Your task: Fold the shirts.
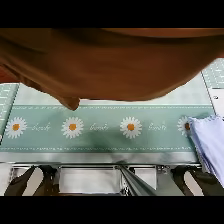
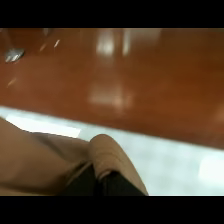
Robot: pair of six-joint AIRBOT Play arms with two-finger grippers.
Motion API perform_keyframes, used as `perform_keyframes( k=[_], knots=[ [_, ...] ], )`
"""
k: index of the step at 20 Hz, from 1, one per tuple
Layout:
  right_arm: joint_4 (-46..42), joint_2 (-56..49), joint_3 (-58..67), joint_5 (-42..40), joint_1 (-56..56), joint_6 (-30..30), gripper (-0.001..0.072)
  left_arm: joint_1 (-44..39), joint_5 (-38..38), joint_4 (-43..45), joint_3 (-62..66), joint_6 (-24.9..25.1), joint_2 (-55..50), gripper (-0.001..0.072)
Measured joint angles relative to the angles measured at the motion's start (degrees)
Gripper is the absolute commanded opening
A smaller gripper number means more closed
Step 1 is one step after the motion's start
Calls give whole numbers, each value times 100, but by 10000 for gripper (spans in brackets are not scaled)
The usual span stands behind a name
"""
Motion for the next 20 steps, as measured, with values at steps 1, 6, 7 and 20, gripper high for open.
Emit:
perform_keyframes(
  k=[1,6,7,20],
  knots=[
    [-219,332,13,-72,0,90,31,-7,2,339,74,-109,227,27],
    [-1182,1335,35,-85,0,538,31,-990,-24,2258,227,-654,1113,26],
    [-1276,1412,31,37,0,599,31,-1270,-87,2776,232,-807,1231,27],
    [-1504,708,-1755,302,2,826,31,-2413,-79,4701,-1862,-1375,227,27]
  ],
)
